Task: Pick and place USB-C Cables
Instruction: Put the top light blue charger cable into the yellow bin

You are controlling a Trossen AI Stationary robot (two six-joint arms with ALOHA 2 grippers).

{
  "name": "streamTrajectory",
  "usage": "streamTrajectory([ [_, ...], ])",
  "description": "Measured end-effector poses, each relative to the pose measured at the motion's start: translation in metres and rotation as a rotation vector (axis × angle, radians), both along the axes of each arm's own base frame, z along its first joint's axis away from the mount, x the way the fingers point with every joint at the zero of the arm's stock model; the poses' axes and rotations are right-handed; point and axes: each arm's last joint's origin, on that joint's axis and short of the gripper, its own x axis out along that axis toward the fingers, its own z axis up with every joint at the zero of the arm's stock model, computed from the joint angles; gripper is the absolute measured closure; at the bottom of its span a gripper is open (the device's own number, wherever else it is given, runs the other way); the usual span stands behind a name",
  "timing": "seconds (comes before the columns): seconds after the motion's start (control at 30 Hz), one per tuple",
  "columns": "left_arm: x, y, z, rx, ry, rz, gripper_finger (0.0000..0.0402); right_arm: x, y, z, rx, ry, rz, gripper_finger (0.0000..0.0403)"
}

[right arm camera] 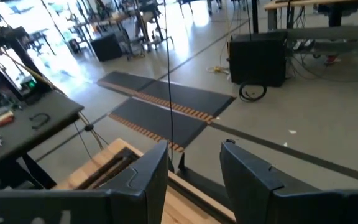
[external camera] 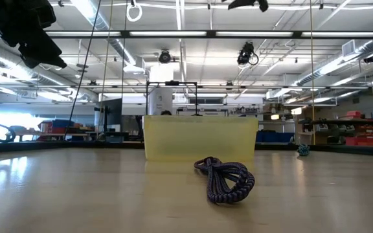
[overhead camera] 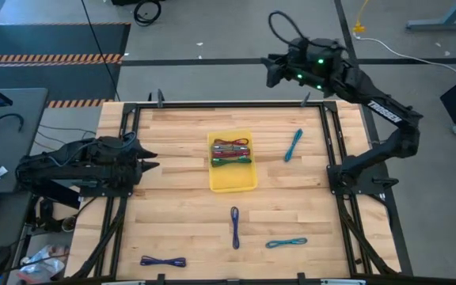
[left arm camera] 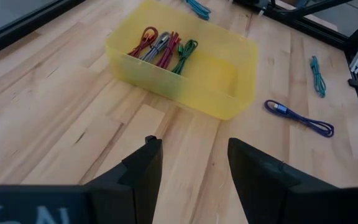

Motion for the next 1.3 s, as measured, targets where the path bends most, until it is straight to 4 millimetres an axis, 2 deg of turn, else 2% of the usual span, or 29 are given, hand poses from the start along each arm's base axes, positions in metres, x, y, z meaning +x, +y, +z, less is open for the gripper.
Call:
streamTrajectory([
  [0.37,0.000,0.000,0.000,-0.009,-0.005,0.013,0.0214,0.052,-0.026,-0.042,0.059,0.118,0.000,0.0252],
  [0.53,-0.001,0.003,0.000,-0.046,-0.025,0.153,0.0214,0.081,-0.040,-0.067,0.075,0.146,-0.001,0.0252],
  [0.6,-0.001,0.004,0.000,-0.071,-0.035,0.190,0.0214,0.094,-0.046,-0.078,0.114,0.111,0.003,0.0252],
  [0.77,-0.001,0.004,0.000,-0.117,-0.049,0.221,0.0214,0.127,-0.057,-0.097,0.292,-0.130,0.097,0.0252],
  [0.87,-0.001,0.004,0.000,-0.126,-0.050,0.227,0.0214,0.144,-0.063,-0.109,0.305,-0.176,0.253,0.0252],
  [0.97,-0.002,0.004,-0.001,-0.125,-0.031,0.228,0.0214,0.147,-0.068,-0.113,0.289,-0.147,0.464,0.0252],
  [1.07,-0.004,0.003,-0.004,-0.123,0.007,0.230,0.0214,0.142,-0.069,-0.106,0.306,-0.184,0.591,0.0252],
  [1.2,-0.006,0.003,-0.008,-0.120,0.053,0.235,0.0214,0.132,-0.058,-0.086,0.266,-0.209,0.757,0.0252],
  [1.3,-0.007,0.003,-0.008,-0.118,0.059,0.236,0.0214,0.131,-0.049,-0.081,0.255,-0.208,0.866,0.0252],
])
